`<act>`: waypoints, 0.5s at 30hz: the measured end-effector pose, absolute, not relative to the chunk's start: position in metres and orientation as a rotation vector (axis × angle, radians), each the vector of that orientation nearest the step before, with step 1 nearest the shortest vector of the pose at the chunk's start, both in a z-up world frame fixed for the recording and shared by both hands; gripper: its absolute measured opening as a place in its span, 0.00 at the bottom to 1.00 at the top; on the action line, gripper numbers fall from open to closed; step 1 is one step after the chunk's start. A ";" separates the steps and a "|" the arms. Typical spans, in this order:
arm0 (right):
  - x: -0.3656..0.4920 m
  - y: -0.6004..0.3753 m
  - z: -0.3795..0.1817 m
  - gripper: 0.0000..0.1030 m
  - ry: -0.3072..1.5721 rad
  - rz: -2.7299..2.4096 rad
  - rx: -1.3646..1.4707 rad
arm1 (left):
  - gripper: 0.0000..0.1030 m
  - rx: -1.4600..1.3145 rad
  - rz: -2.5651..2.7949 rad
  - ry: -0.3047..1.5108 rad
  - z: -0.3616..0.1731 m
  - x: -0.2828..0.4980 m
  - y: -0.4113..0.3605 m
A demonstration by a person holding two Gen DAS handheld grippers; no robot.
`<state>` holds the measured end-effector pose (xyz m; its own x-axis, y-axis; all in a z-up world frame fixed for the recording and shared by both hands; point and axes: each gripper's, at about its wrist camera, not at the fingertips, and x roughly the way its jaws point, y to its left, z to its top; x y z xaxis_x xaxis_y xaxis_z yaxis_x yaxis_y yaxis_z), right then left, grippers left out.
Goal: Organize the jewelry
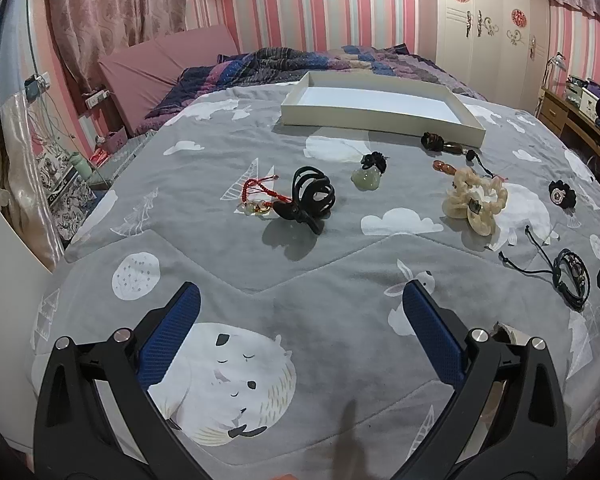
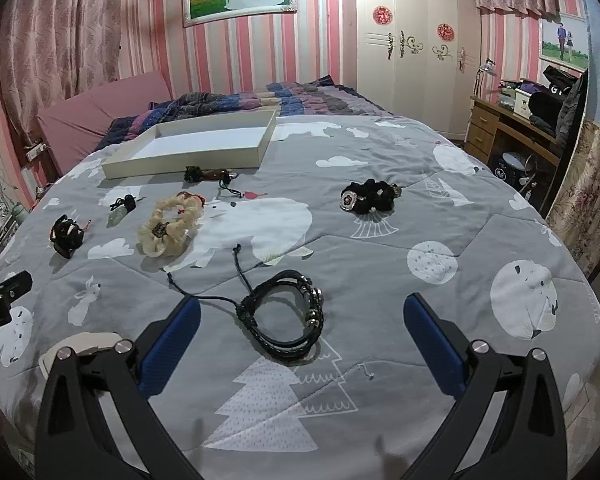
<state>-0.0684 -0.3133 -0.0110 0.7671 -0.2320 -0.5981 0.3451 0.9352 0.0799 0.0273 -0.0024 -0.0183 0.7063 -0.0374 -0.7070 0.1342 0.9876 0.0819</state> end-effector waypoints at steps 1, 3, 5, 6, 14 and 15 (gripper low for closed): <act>-0.068 -0.313 -0.010 0.98 0.624 -0.310 0.187 | 0.97 0.130 -0.098 0.784 -0.018 0.028 -0.003; -0.068 -0.312 -0.010 0.98 0.625 -0.315 0.179 | 0.97 0.132 -0.105 0.790 -0.019 0.028 -0.003; -0.067 -0.311 -0.010 0.98 0.628 -0.315 0.172 | 0.97 0.134 -0.107 0.788 -0.019 0.028 -0.004; -0.067 -0.311 -0.011 0.98 0.631 -0.312 0.170 | 0.97 0.134 -0.109 0.786 -0.018 0.027 -0.004; -0.066 -0.310 -0.013 0.98 0.631 -0.334 0.159 | 0.97 0.129 -0.134 0.784 -0.018 0.026 -0.006; -0.066 -0.310 -0.013 0.98 0.631 -0.332 0.163 | 0.97 0.130 -0.134 0.781 -0.018 0.025 -0.006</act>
<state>-0.0661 -0.3101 -0.0131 0.7566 -0.2544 -0.6024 0.3527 0.9345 0.0484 0.0255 -0.0063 -0.0177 0.7027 -0.0723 -0.7078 0.1686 0.9834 0.0670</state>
